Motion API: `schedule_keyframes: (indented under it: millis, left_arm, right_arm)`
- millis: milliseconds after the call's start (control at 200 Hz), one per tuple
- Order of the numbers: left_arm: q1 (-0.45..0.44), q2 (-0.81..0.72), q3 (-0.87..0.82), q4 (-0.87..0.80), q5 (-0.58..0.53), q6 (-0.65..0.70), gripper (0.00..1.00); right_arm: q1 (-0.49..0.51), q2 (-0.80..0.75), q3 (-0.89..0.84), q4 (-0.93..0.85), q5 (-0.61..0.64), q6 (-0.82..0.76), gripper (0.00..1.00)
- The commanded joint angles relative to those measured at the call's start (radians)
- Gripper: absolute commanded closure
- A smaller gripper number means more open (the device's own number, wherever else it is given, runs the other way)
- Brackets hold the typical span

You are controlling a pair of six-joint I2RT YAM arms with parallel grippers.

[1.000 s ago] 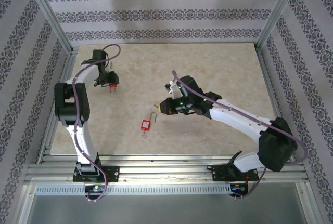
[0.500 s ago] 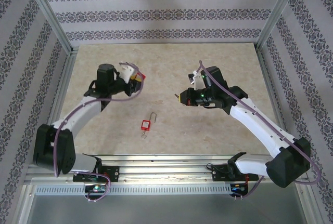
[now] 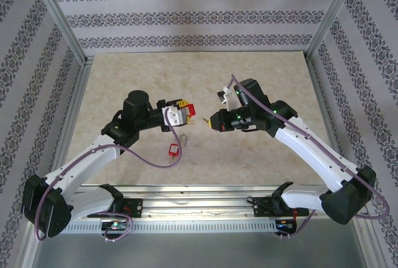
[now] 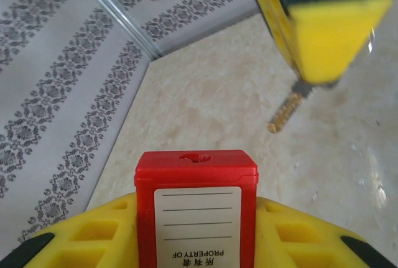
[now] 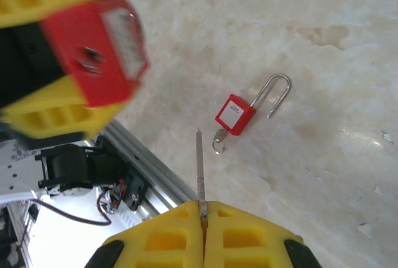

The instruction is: Unlock with the key

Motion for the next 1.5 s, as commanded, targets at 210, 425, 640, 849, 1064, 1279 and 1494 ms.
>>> schedule_keyframes:
  millis: [210,425,640,849,1064,1279,1494]
  left_arm:
    - [-0.090,-0.032,-0.036,-0.122,-0.101,0.238,1.00]
    - [-0.130,-0.051,-0.048,-0.113,-0.137,0.275,1.00]
    - [-0.136,-0.057,-0.052,-0.105,-0.145,0.273,1.00]
    - [-0.138,-0.053,-0.058,-0.098,-0.159,0.269,1.00]
    - [-0.139,-0.054,-0.058,-0.096,-0.160,0.268,1.00]
    - [-0.147,-0.052,-0.060,-0.112,-0.158,0.278,1.00]
    - [-0.153,-0.044,-0.057,-0.117,-0.157,0.273,1.00]
  right_arm:
    - [0.039,0.039,0.127,-0.145,0.036,-0.104,1.00]
    - [0.046,0.063,0.099,-0.112,-0.004,-0.111,1.00]
    - [0.049,0.073,0.076,-0.082,-0.037,-0.102,1.00]
    - [0.061,0.059,0.044,-0.051,-0.055,-0.081,1.00]
    - [0.069,0.051,-0.017,0.020,-0.089,-0.045,1.00]
    - [0.071,0.056,-0.023,0.051,-0.108,-0.037,1.00]
    - [0.071,0.062,-0.023,0.063,-0.120,-0.037,1.00]
